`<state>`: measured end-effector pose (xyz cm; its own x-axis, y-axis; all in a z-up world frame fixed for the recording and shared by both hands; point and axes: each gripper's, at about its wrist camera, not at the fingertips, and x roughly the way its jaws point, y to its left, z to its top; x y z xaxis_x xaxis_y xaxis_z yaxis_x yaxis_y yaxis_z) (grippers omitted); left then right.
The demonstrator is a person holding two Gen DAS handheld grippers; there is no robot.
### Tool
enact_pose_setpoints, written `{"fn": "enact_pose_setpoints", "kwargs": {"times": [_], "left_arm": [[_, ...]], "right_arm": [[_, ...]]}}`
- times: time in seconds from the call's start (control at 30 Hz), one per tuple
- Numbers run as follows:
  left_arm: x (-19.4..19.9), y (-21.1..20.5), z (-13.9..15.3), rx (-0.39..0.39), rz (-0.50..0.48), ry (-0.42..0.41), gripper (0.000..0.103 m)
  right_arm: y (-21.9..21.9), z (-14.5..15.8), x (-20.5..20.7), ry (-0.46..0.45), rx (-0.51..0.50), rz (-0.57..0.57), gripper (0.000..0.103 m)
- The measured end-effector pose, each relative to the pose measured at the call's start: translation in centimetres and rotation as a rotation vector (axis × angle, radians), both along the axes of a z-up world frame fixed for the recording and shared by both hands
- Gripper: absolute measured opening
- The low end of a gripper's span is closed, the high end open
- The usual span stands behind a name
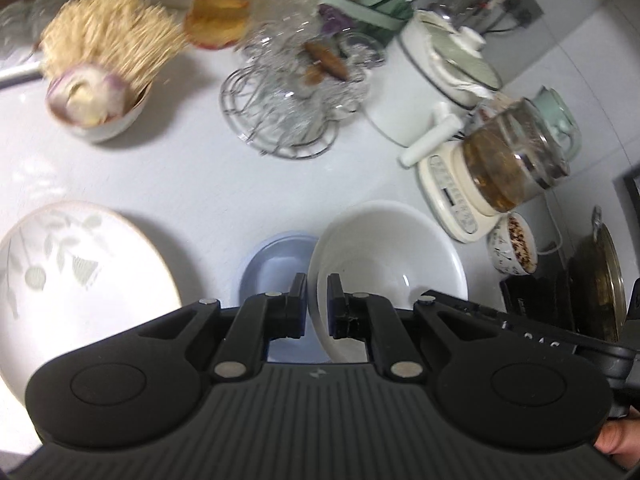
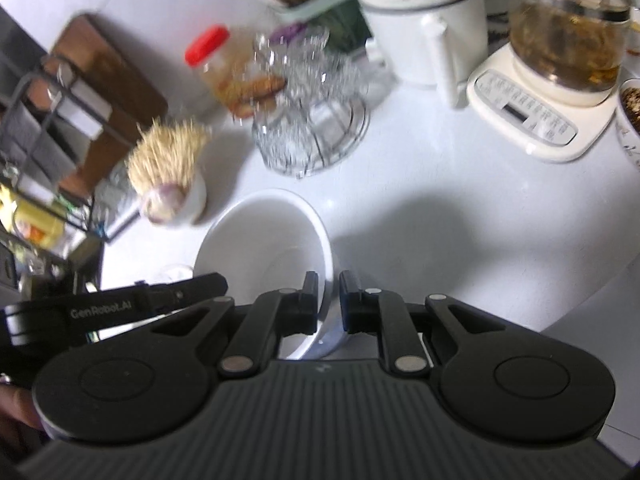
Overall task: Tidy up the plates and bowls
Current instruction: 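Lift the white bowl and carry it toward the plate stack, then lower the white bowl into the nested blue bowls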
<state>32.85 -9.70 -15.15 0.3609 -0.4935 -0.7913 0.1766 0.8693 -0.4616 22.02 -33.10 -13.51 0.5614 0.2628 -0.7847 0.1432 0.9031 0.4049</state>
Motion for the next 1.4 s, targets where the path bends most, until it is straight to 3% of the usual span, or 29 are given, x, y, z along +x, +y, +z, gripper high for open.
{"fn": "enact_pose_setpoints", "kwargs": {"times": [0.47, 0.93, 0.97, 1.0, 1.03, 1.07, 1.1, 1.4], "left_arm": [[0.7, 2.1, -5.3, 0.032, 0.067, 0.085, 0.01], [1.4, 2.3, -5.8, 0.05, 0.067, 0.091, 0.01], [1.4, 2.4, -5.8, 0.049, 0.065, 0.087, 0.011], [1.4, 2.4, -5.7, 0.052, 0.067, 0.086, 0.02], [1.4, 2.5, -5.6, 0.05, 0.074, 0.086, 0.027], [1.3, 2.7, -5.6, 0.046, 0.082, 0.084, 0.038], [1.3, 2.8, -5.5, 0.043, 0.089, 0.081, 0.043], [0.4, 3.6, -4.9, 0.034, 0.124, 0.042, 0.048]], "right_arm": [[2.6, -4.3, 3.3, 0.105, -0.039, 0.096, 0.015], [2.7, -4.3, 4.0, 0.096, -0.081, 0.122, 0.015], [2.7, -4.2, 4.0, 0.095, -0.084, 0.121, 0.021], [2.5, -4.1, 3.9, 0.093, -0.085, 0.117, 0.027], [2.3, -4.1, 3.9, 0.09, -0.077, 0.11, 0.043], [2.1, -4.0, 3.8, 0.084, -0.068, 0.102, 0.052], [1.9, -3.8, 3.7, 0.075, -0.066, 0.097, 0.051], [0.9, -5.1, 4.4, 0.094, -0.009, 0.052, 0.05]]}}
